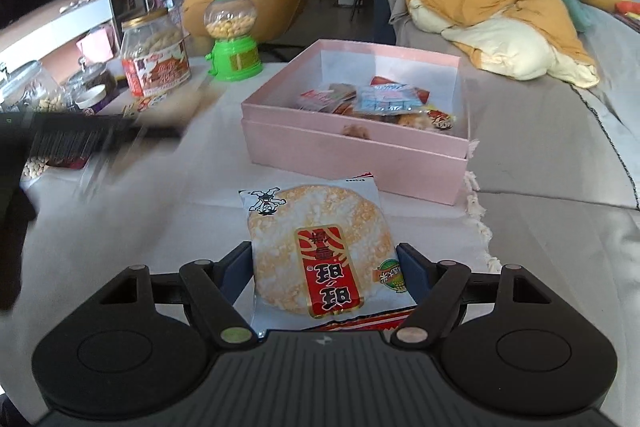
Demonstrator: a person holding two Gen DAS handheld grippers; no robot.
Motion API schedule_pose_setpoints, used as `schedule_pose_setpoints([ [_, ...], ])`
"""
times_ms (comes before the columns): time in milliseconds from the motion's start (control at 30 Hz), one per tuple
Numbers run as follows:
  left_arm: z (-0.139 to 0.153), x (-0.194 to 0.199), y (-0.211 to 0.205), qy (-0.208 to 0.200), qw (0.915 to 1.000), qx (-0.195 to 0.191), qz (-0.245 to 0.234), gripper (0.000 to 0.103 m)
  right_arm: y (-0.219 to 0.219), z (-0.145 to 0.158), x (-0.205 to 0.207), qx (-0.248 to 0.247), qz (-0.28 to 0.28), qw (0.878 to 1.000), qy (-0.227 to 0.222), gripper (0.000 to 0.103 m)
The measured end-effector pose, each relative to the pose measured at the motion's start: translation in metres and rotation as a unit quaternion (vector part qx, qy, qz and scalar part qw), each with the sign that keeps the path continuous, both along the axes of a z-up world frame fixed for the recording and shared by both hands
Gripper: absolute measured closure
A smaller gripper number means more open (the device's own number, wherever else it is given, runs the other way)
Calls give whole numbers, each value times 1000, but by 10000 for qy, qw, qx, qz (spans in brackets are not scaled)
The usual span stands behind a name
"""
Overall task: Organize snacks
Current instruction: 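Carry the rice cracker with right while left carries the bread stick into the box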
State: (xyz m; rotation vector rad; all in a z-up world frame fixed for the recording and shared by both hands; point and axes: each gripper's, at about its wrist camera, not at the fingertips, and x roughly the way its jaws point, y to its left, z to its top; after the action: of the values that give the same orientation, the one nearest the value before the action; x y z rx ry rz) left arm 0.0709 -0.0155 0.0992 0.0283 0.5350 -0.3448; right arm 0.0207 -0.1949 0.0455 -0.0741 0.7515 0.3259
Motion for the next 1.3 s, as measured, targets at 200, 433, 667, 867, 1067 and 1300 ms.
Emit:
schedule_pose_setpoints([
  [200, -5, 92, -37, 511, 9970, -577, 75, 69, -2, -4, 1, 118, 7, 9999, -44, 26],
  [433, -49, 127, -27, 1111, 9868, -1071, 490, 71, 3, -18, 14, 47, -71, 9999, 120, 26],
  [667, -37, 69, 24, 746, 9867, -1414, 298, 71, 9, -24, 21, -16, -87, 9996, 282, 26],
  [867, -47, 6, 80, 707, 9866, -1360, 567, 71, 11, 21, 23, 38, 14, 10000, -72, 26],
  [1067, -54, -33, 136, 396, 9871, -1047, 1142, 71, 9, 91, 76, 48, -213, 9975, -665, 25],
  [1300, -74, -60, 201, 196, 9728, -1138, 2010, 71, 39, 82, 172, -58, -386, 9992, -91, 12],
])
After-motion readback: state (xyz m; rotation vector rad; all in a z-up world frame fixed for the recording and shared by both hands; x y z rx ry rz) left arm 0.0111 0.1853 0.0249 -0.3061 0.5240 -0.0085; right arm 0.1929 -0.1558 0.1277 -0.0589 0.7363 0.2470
